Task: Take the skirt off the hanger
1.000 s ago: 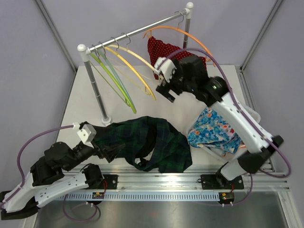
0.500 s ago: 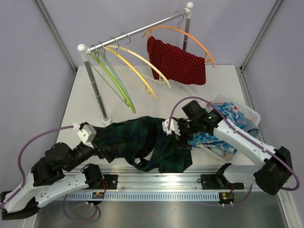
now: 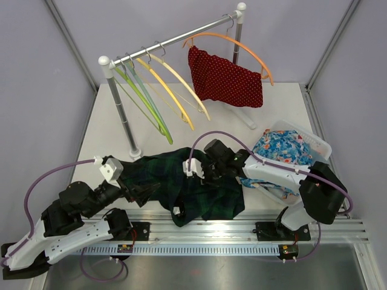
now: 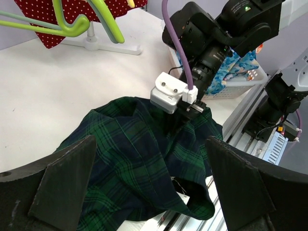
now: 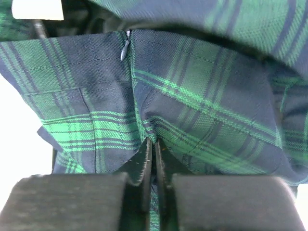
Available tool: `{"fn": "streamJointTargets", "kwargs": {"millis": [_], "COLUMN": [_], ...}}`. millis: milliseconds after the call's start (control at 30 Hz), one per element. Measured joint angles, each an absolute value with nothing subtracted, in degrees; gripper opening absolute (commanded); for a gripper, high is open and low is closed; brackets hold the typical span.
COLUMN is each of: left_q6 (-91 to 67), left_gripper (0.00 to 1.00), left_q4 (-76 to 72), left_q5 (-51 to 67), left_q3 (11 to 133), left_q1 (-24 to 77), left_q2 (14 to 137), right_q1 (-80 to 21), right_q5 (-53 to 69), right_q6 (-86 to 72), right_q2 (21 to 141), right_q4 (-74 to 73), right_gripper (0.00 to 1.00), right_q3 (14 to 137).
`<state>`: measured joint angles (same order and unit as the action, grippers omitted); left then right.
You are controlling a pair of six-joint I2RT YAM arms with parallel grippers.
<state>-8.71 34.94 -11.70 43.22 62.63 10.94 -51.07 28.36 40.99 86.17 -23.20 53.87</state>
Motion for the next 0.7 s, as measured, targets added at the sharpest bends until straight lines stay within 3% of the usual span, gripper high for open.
{"fn": "streamJointTargets", "kwargs": {"millis": [233, 433, 700], "left_q6": [-8.86, -8.86, -8.86], "left_gripper": [0.99, 0.99, 0.99], "left_q4": [34.28, 34.44, 34.57], "left_q5": [-11.7, -12.14, -12.99], "left_q3": [43.0, 42.98, 43.64], "left_q1": [62.63, 62.63, 62.63], "left_q2": [10.79, 9.91, 9.69], "right_q1": [-49.71, -37.19, -22.35], "right_q5": [30.39, 32.12, 33.34], "right_q6": [43.99, 42.96, 34.52], "right_q2": [76.88, 69.28, 66.96], "right_q4": [-35.4, -50.46, -58.41], "right_gripper": [0.0, 0.0, 0.0], "right_q3": [57.58, 82.81, 108.09]}}
